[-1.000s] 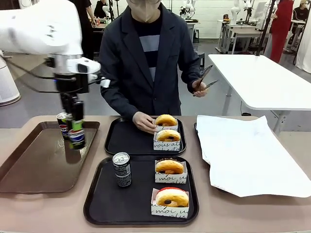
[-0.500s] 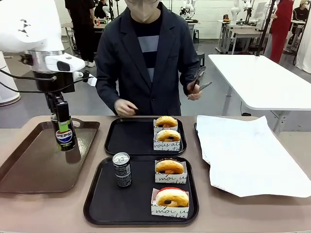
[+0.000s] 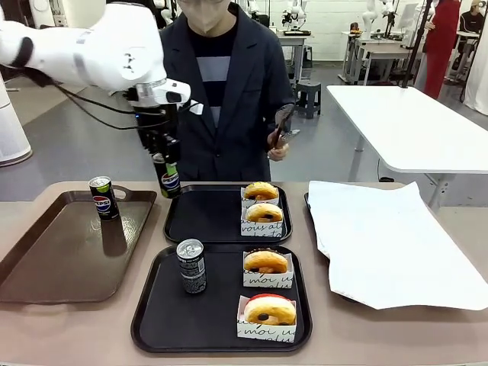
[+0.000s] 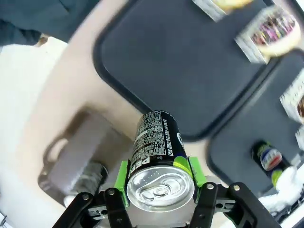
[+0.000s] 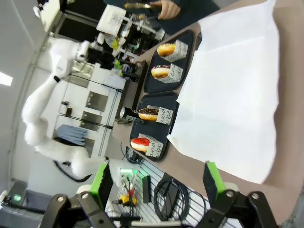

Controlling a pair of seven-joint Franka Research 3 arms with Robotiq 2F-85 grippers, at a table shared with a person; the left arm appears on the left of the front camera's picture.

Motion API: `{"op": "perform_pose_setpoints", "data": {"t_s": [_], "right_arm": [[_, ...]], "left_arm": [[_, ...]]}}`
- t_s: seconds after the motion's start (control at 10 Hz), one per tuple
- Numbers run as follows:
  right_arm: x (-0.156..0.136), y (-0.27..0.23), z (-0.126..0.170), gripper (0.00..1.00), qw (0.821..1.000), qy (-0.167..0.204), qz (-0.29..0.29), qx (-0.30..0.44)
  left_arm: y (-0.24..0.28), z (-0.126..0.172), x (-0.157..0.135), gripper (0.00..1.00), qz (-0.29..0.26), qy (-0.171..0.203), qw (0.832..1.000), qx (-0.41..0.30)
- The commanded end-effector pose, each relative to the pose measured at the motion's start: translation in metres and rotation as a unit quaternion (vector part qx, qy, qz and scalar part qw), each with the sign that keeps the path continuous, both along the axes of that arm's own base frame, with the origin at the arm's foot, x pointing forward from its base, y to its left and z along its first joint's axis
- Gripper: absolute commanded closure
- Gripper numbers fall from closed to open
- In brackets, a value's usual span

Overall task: Set up donuts and drinks on trays.
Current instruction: Pick up one Pepsi coke from the Handle tray and place it on the Flat Tray without a Pepsi coke.

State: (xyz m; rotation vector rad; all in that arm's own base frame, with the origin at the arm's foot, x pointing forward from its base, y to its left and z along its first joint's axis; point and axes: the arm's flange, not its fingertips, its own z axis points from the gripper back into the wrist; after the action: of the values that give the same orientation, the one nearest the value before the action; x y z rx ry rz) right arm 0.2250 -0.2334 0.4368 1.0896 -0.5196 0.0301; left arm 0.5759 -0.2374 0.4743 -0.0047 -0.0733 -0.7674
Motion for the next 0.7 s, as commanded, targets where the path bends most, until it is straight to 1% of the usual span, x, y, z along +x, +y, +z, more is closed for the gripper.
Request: {"op": "perform_pose_setpoints", "data": {"t_s": [0.0,0.2,0.4,0.6], "right_arm": [[0.002,0.000,0.001,0.00,1.000,-0.017,-0.004,0.012],[0.002,0.000,0.001,0.00,1.000,-0.017,-0.004,0.012],[0.002,0.000,0.001,0.00,1.000,-0.017,-0.004,0.012],[0.002,0.000,0.001,0.00,1.000,-0.017,-0.004,0.012]], "left_arm": [[-0.027,0.001,0.035,0.41,0.011,-0.009,1.000,0.017],[-0.050,-0.019,0.041,0.41,0.015,-0.001,1.000,0.009],[-0.066,-0.029,0.045,0.41,-0.005,0.008,1.000,0.010],[-0.077,-0.044,0.042,0.41,-0.014,0.017,1.000,0.007]]}}
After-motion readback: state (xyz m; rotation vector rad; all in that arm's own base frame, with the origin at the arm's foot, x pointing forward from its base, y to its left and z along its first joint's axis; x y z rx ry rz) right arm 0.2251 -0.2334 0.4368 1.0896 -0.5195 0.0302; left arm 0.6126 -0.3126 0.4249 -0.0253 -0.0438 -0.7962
